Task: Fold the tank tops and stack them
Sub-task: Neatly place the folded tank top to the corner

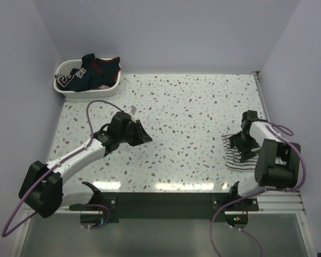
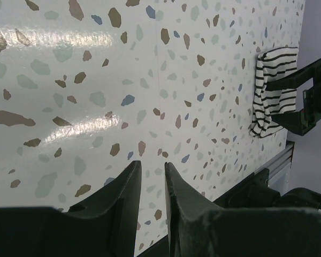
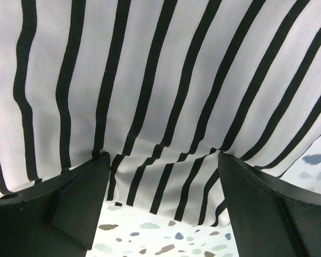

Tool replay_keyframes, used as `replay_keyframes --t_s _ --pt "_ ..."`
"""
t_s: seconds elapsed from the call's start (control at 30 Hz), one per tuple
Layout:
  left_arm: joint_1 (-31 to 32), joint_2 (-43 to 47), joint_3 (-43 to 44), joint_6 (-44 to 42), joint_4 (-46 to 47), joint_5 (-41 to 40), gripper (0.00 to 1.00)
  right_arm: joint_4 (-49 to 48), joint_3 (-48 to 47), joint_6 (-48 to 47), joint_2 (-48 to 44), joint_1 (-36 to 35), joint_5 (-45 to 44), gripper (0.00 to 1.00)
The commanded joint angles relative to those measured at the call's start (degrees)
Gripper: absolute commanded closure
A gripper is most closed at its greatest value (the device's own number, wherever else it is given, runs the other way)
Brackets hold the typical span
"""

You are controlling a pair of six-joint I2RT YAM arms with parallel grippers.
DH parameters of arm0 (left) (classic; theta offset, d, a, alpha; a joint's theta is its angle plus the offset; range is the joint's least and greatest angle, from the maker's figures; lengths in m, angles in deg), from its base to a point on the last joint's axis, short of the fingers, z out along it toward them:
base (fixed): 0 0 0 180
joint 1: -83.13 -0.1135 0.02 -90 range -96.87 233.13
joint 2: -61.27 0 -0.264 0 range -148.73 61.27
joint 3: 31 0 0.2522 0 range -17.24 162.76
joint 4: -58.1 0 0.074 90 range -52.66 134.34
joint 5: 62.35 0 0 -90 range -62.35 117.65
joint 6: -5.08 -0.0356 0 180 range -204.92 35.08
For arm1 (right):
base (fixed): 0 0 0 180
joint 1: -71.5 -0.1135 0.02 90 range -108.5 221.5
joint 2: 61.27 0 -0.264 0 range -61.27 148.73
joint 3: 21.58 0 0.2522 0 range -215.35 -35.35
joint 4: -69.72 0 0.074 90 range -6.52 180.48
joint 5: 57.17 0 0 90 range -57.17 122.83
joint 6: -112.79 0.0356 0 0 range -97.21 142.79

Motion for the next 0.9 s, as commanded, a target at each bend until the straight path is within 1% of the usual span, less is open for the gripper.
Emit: replay_keyframes --t_s 0.0,0.03,0.13,0.33,0.47,0.53,0.67,0.73,0.8,0.83,0.87 --pt "0.31 1.74 2.58 -1.55 0.22 1.24 0.71 -2.61 -0.22 -11.17 4.58 1.65 -4.72 0.13" --pt "0.31 1.66 2.67 -1.55 0.13 1.24 0.71 -2.35 -0.31 -11.52 4.75 2.17 -6.38 0.12" --pt "0.31 1.66 2.93 -1.81 -0.13 1.33 0.71 -2.25 0.22 -12.40 4.40 4.27 -7.27 0.12" --pt "0.31 1.57 2.76 -1.90 -0.05 1.15 0.71 -2.35 1.80 -13.20 2.21 8.14 -7.10 0.12" --pt "0.31 1.39 2.67 -1.90 0.04 1.15 0.71 -1.21 1.28 -12.32 0.45 8.42 -7.01 0.12" --pt "0.31 1.39 2.76 -1.90 -0.05 0.98 0.71 -1.11 1.28 -11.80 -1.74 8.50 -5.44 0.11" --pt "0.31 1.57 3.46 -1.90 -0.92 0.63 0.71 2.66 -1.61 -11.44 -5.17 8.50 -3.59 0.09" --pt "0.31 2.00 3.81 -1.90 -1.19 0.27 0.71 5.20 -3.37 -11.79 -8.33 8.33 -2.27 0.09" --pt "0.22 2.36 4.34 -1.81 -1.89 -0.07 0.71 5.74 -3.91 -12.32 -11.40 8.24 -0.69 0.07" --pt "0.22 2.79 4.69 -1.90 -2.24 -0.34 0.70 6.00 -4.08 -12.75 -15.25 7.89 1.06 0.07" --pt "-0.04 3.15 5.56 -1.90 -2.85 -0.69 0.70 5.48 -4.35 -13.11 -17.20 7.19 2.03 0.06"
